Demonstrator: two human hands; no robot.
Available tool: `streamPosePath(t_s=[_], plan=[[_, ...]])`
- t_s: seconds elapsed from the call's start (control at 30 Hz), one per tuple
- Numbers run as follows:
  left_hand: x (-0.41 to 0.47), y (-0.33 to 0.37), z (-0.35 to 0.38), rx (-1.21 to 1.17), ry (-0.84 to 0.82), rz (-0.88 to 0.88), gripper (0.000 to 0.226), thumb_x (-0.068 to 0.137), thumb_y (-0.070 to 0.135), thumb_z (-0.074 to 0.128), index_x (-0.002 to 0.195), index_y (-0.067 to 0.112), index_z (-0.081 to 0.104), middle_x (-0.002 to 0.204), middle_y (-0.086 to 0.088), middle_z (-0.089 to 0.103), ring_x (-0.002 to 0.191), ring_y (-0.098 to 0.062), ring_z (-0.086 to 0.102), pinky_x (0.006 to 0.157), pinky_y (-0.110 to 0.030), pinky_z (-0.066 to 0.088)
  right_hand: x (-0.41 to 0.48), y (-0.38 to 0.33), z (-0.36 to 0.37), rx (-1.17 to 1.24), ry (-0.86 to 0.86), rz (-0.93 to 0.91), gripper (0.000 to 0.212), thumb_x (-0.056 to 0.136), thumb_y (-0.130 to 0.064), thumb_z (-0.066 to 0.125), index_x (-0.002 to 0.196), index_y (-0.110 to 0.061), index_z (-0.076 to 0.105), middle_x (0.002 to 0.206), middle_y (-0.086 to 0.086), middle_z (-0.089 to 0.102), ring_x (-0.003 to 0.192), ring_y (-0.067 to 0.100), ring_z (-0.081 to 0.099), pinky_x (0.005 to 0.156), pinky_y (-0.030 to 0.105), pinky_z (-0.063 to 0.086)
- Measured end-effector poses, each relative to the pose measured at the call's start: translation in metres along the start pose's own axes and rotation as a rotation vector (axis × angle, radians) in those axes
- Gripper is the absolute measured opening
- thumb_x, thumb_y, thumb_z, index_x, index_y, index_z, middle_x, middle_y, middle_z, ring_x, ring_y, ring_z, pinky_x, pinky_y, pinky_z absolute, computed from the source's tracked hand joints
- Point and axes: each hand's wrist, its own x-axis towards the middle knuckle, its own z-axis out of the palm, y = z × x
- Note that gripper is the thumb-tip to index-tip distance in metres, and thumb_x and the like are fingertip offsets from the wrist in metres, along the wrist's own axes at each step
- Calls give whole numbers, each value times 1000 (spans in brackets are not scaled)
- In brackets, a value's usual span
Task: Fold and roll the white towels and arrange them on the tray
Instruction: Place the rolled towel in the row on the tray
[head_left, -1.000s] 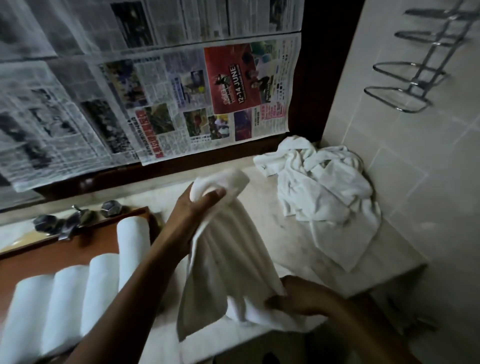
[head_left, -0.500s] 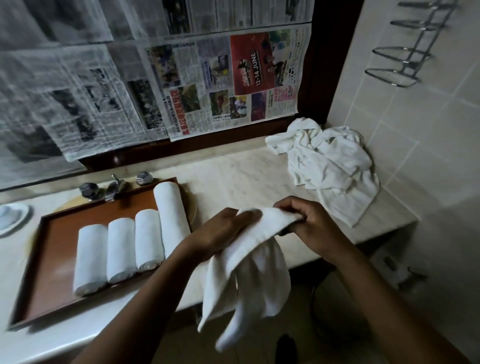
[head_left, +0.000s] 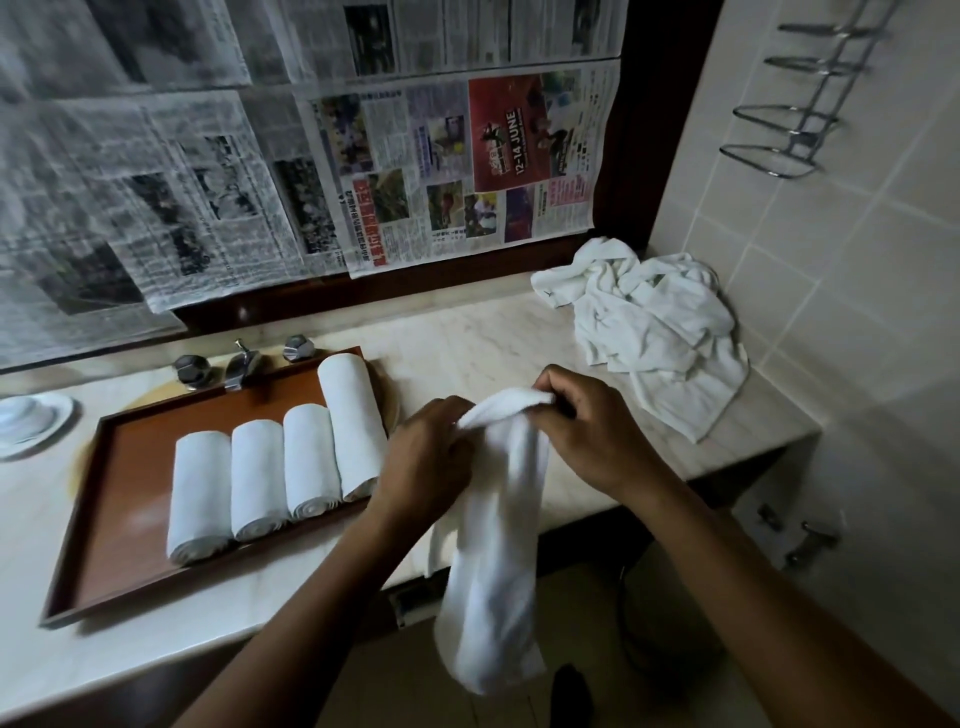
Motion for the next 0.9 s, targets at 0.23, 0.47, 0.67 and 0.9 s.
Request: streamPosePath(t_s=[0.23,0.47,0.67,0.9], plan=[[-18,-52,-14,-7,49,-311,23,90,5,65,104,21,73,89,5,71,84,-22,66,68,-28,42,11,23,-24,51,204,72,44,100,-47,55,85,-6,56,79,11,64,77,8,56,79,42,47],[-16,-71,-50,-109,-23,-239,9,95,24,72,96,29,79,87,12,76,83,-4,70,75,-37,57,5,87,-54,-152,260,161,45,103,-36,61,72,-7,44,59,1,47,57,4,46,64,38,35],[-16,-69,-54,-221,6,-228,11,92,17,75,92,27,80,85,9,77,84,-16,72,74,-37,56,-5,120,-59,-89,235,269,59,88,-67,50,83,-9,61,77,7,68,78,24,66,75,46,51],[-24,-86,-53,-205,116,-338,21,87,35,81,81,16,76,74,-17,70,63,-21,60,58,-40,51,-15,130,-53,-173,180,262,55,91,-56,58,70,-6,46,63,15,51,62,15,50,64,39,41]])
